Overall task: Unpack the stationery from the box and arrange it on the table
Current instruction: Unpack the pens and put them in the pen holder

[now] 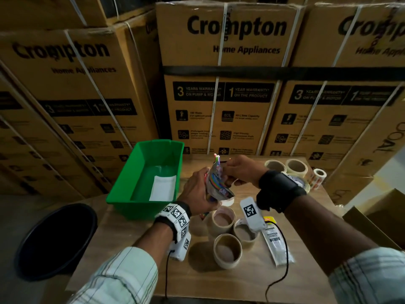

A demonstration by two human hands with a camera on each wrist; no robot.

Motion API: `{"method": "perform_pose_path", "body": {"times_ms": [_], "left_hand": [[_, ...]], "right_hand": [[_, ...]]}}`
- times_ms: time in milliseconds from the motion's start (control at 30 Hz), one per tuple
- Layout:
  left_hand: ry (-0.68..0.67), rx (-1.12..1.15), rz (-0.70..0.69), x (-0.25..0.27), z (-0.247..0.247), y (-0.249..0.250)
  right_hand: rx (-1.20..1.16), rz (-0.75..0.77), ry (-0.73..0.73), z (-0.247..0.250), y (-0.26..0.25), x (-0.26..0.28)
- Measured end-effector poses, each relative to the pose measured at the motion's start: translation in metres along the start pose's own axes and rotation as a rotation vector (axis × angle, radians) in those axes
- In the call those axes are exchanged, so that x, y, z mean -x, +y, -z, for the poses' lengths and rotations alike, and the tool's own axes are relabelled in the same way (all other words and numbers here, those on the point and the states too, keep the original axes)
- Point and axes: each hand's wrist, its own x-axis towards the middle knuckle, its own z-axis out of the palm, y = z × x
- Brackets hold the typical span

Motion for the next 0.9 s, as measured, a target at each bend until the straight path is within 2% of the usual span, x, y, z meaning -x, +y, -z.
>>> {"method": "perform_pose_path", "body": {"times_ms": [133, 233, 333, 533, 800, 900], "left_hand": [[-0.017, -0.065, 0.005, 0.003, 0.005, 0.013], [-0.047, -0.136, 0.034, 0.004, 0.004, 0.015], [-0.012, -0.177, 0.043, 0.002, 0.003, 0.016], [0.000, -0.193, 0.086, 0.001, -0.001, 0.008], [-0.018, -0.231, 0.128, -0.001, -0.010, -0.001], [-0.036, -0.245, 0.124, -0.001, -0.010, -0.002]], "right_hand": [[0.293, 0.067, -0.043, 0.009, 0.003, -0.006], [0.390, 0.069, -0.106, 0.009, 0.008, -0.011], [0.281, 0.044, -0.161, 0.006, 0.014, -0.015], [-0.046, -0.014, -0.158, 0.008, 0.012, -0.014], [-0.051, -0.072, -0.146, 0.010, 0.006, -0.011], [0.051, -0.046, -0.134, 0.011, 0.004, -0.011]]}}
